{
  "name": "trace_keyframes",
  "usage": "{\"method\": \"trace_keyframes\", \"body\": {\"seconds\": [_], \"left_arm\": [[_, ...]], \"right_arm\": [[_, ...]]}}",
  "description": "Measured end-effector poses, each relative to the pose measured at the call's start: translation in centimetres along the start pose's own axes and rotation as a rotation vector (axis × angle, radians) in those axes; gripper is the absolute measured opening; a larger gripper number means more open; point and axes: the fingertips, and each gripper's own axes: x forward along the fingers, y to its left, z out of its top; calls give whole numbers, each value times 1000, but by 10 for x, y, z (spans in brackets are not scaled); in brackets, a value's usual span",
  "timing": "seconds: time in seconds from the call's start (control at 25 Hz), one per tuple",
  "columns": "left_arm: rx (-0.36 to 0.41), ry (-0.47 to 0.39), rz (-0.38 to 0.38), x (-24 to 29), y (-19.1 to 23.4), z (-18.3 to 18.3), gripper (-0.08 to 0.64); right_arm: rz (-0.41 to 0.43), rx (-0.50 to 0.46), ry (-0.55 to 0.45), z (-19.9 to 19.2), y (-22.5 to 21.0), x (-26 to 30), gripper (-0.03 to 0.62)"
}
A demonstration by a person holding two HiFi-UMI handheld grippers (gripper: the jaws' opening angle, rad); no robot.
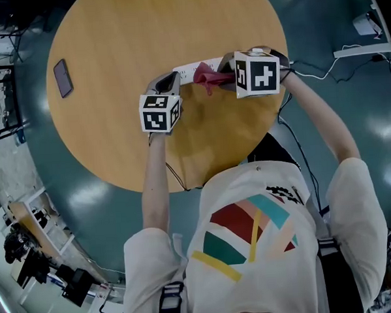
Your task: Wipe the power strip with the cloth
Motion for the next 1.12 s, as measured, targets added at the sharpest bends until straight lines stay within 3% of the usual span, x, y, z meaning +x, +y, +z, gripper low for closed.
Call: {"method": "trace_keyframes", "body": {"seconds": [0.04, 0.12, 0.28, 0.4, 0.6, 0.8, 1.0, 1.12], "left_arm": [[49, -20, 29, -2, 5, 5, 41], [129, -61, 15, -4, 4, 15, 41], [273, -44, -100, 4, -4, 16, 41], [364, 19, -189, 9, 1, 0, 41], [378, 20, -305, 4, -2, -8, 41], [381, 21, -310, 5, -9, -9, 41], [334, 18, -321, 4, -7, -9, 41], [349, 2, -310, 3, -7, -7, 41]], "right_arm": [[-22, -33, 13, 6, 5, 9, 39], [-98, -76, 32, 18, 7, 24, 40], [-360, -91, 51, 38, 0, 48, 38], [-503, -151, 150, 39, -4, 71, 40], [-645, -323, 304, 37, -5, 89, 38], [-680, -402, 374, 45, -8, 104, 39], [-689, -407, 384, 57, -10, 122, 40], [-696, -399, 376, 60, -14, 122, 39]]}}
